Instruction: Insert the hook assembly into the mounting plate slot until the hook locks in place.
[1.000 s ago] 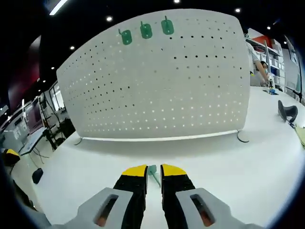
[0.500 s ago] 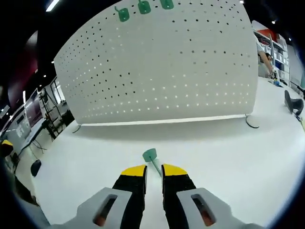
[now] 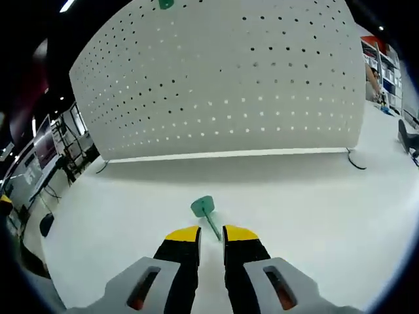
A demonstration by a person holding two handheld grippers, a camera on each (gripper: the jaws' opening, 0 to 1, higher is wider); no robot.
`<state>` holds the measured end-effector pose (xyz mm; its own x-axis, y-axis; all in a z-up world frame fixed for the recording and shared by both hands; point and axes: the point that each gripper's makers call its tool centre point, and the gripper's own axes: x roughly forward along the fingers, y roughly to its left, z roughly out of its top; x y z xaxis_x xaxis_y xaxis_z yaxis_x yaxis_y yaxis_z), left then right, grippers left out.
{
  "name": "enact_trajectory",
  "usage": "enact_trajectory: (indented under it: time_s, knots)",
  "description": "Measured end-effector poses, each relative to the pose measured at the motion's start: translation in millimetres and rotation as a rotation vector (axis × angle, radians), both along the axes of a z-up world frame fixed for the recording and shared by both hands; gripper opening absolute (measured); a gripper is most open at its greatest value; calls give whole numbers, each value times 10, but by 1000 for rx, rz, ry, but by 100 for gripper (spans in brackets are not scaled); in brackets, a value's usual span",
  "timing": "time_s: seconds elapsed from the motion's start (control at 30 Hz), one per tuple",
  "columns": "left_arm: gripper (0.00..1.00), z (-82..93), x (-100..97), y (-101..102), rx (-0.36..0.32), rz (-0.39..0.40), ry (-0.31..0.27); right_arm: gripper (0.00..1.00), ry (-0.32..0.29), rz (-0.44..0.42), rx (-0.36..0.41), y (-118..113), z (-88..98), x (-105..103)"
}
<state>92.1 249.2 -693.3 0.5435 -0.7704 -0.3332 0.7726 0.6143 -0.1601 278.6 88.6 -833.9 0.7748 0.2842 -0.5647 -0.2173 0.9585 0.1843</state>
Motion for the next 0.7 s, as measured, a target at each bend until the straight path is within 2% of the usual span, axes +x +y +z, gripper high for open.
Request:
enact_trajectory:
  time_s: [0.07, 0.17, 0.27, 0.7]
  knots:
    - [91, -18, 5, 5, 7, -2, 3, 12, 17, 0, -32, -35, -64, 7]
    - [91, -26, 27, 23, 5, 7, 7, 11, 19, 0, -16, -32, -84, 31]
    - [91, -38, 43, 28, 3, 11, 11, 11, 22, 6, -34, -32, -108, 55]
    - [91, -88, 85, 76, 5, 28, 25, 8, 31, 32, -29, 62, -169, 121]
